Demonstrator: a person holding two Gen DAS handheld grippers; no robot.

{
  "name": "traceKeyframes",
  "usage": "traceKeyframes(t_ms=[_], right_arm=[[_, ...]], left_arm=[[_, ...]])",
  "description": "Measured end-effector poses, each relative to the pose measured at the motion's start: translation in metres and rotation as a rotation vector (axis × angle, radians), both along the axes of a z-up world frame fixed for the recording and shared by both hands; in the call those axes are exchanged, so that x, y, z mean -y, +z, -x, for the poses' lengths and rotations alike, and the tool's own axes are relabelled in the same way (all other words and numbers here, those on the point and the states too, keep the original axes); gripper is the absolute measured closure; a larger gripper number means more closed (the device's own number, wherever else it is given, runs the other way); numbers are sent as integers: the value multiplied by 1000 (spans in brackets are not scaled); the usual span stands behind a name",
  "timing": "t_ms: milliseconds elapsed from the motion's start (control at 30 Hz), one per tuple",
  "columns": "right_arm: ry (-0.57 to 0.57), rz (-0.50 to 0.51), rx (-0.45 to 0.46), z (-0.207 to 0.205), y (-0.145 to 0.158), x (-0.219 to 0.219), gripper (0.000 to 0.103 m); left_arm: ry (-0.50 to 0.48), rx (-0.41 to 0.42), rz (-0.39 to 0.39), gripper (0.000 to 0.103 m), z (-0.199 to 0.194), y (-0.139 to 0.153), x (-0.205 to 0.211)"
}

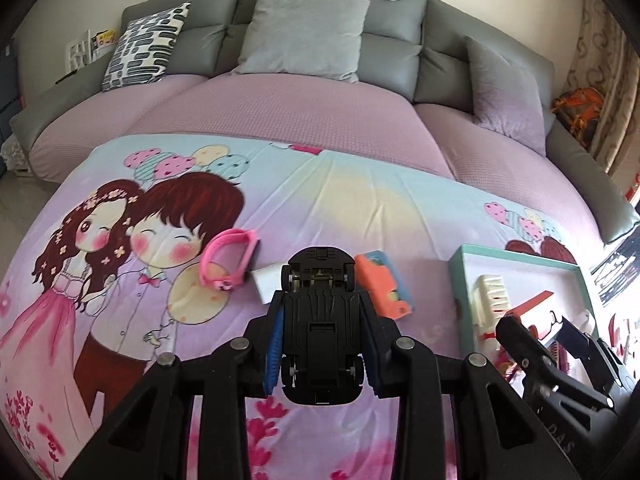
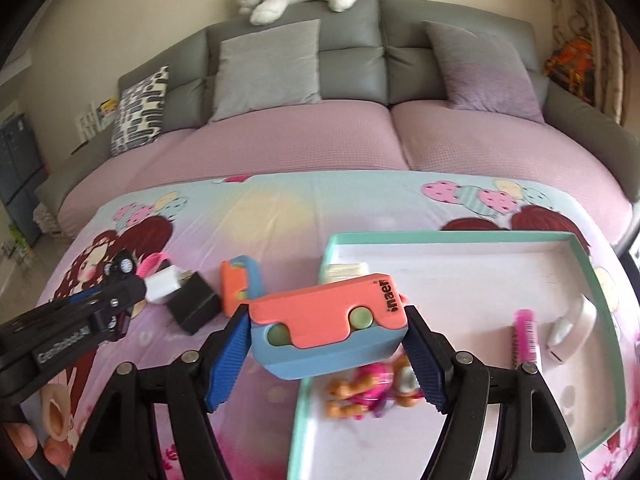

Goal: Organize rigid objects
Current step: 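Carry the toy car and coral-and-blue case into the tray and lower them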

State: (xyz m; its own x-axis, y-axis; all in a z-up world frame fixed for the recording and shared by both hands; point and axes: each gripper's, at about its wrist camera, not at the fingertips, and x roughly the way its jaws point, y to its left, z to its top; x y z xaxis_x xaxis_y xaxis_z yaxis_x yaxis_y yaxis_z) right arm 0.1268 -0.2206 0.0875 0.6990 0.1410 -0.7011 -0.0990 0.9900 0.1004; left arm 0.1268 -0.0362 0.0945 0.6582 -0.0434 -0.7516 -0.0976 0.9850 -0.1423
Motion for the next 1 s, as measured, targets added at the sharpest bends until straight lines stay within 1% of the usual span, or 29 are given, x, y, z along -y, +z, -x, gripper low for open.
traceKeyframes(t_ms=[167,267,333,500,700,900,1000], right_arm=[[-94,-26,-5,0,3,41,27],[-150,-11,-5,0,4,60,27],[-186,-5,-13,1,3,74,27],[-271,-40,-48,1,0,110,27],[-343,1,-49,9,4,138,27],[-381,-25,-58,14,3,158,27],[-397,-17,-54,17,5,164,27]], left_arm=[[-37,13,-15,68,-2,5,26],[-93,13,-2,68,-3,6,49],[-137,15,-8,68,-3,7,66],[-256,8,-24,68,-3,6,111],[-349,-9,-54,68,-2,2,154],[-433,-31,-85,68,2,-5,189],[-464,-39,-92,68,4,-8,203]])
